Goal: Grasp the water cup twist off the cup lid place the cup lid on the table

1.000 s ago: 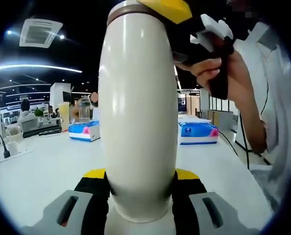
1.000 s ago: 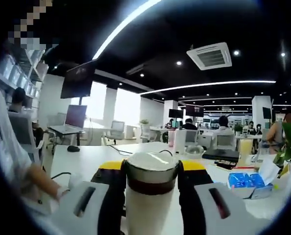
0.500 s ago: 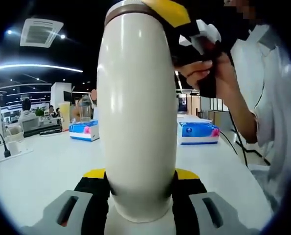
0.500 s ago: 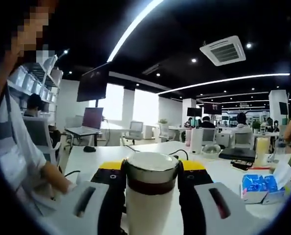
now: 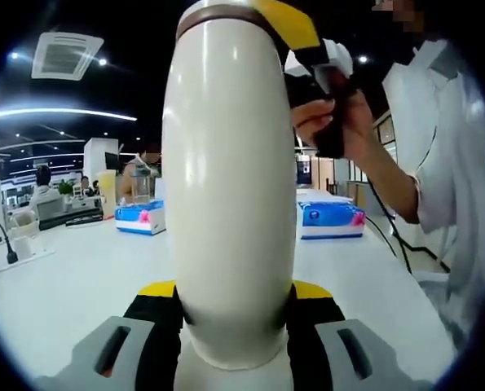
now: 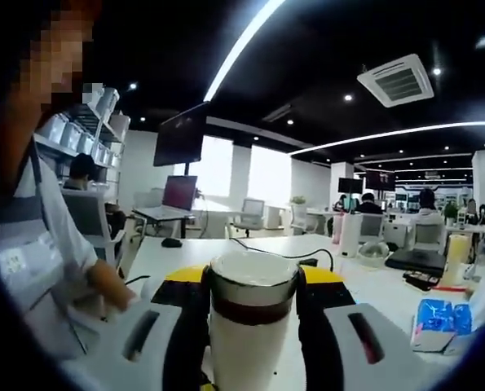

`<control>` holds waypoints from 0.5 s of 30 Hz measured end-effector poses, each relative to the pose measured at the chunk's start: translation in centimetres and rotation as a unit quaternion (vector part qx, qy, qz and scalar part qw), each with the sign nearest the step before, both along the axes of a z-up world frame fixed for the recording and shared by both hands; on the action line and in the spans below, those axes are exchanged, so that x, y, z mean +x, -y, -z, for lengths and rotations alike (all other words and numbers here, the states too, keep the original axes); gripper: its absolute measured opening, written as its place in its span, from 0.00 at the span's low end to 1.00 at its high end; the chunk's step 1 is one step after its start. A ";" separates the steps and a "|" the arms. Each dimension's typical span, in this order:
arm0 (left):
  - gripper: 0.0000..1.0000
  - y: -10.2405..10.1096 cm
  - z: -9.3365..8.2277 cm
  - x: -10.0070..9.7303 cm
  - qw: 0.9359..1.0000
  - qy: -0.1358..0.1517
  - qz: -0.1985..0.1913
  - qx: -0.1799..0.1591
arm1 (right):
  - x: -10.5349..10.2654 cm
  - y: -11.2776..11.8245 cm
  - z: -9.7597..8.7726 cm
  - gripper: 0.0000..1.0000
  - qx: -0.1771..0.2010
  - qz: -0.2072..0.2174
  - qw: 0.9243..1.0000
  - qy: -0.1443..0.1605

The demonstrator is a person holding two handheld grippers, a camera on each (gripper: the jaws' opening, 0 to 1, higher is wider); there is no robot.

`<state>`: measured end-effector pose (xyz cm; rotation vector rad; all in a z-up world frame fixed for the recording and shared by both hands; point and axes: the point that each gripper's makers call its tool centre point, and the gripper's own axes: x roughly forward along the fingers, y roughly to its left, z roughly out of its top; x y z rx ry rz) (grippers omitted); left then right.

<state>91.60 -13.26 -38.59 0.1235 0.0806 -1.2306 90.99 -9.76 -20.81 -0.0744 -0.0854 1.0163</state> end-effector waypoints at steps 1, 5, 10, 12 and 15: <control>0.51 0.0 0.0 0.0 1.000 0.001 0.000 0.000 | 0.0 0.0 0.0 0.44 0.001 -0.005 1.000 0.000; 0.51 0.0 0.0 0.0 1.000 0.001 0.001 0.001 | -0.1 0.0 0.0 0.44 -0.003 -0.016 1.000 -0.002; 0.51 0.0 0.0 0.0 1.000 0.000 0.001 0.000 | 0.0 0.0 0.0 0.44 -0.001 -0.039 0.999 -0.002; 0.51 0.0 0.0 0.0 1.000 -0.001 0.001 0.000 | 0.0 0.1 0.0 0.44 0.004 -0.048 0.999 -0.003; 0.51 0.1 0.0 0.0 1.000 0.000 0.001 0.001 | -0.1 0.1 0.0 0.44 0.009 -0.062 0.998 -0.007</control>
